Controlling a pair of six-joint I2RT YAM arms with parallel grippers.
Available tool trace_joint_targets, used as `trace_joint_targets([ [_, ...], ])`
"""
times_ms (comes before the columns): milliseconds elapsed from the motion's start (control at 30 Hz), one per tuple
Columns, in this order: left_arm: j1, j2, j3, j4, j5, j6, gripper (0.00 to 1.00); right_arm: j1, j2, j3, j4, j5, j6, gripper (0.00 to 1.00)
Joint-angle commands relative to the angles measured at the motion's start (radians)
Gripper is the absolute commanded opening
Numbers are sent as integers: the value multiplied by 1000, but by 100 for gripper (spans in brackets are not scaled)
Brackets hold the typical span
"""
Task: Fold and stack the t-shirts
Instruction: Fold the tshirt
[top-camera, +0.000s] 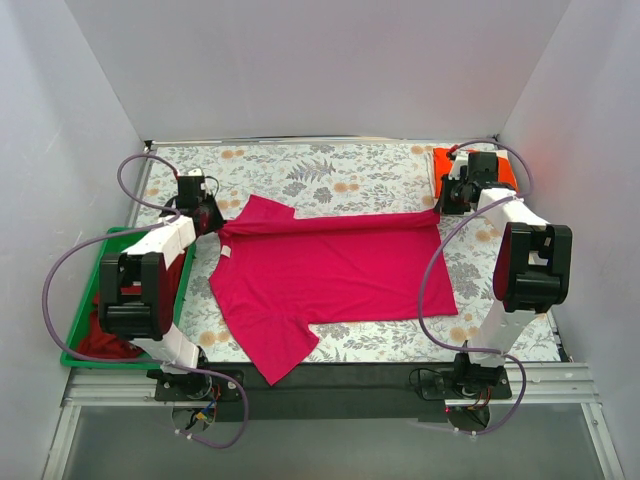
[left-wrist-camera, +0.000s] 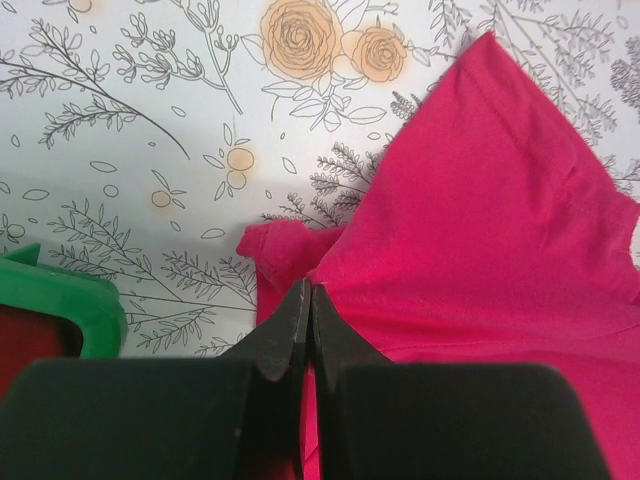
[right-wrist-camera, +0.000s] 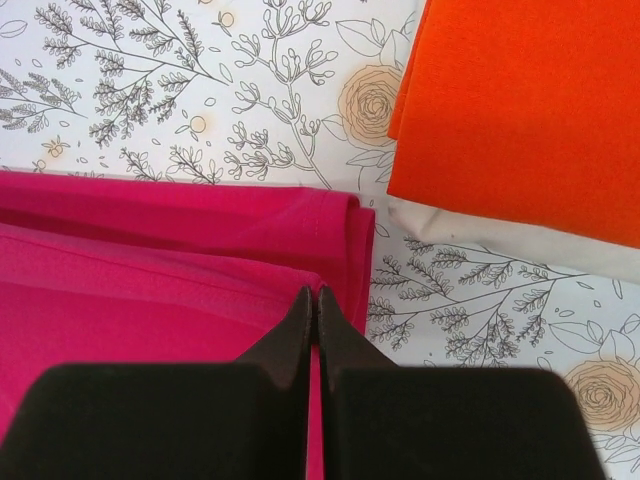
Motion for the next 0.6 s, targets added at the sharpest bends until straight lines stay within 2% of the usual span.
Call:
trace_joint_targets([
  [0, 2, -89, 1, -1, -38, -2, 0, -8, -62, 5, 3, 29, 0, 1],
  [367, 2, -87, -53, -6, 15, -54, 0, -8, -78, -78, 5, 40, 65, 1],
  [500, 1, -67, -59, 5, 31, -69, 7, -8, -55, -99, 11, 37, 83, 1],
  [567, 2, -58, -52, 5, 40, -74, 22, -6, -50, -102, 11, 34, 88, 4],
])
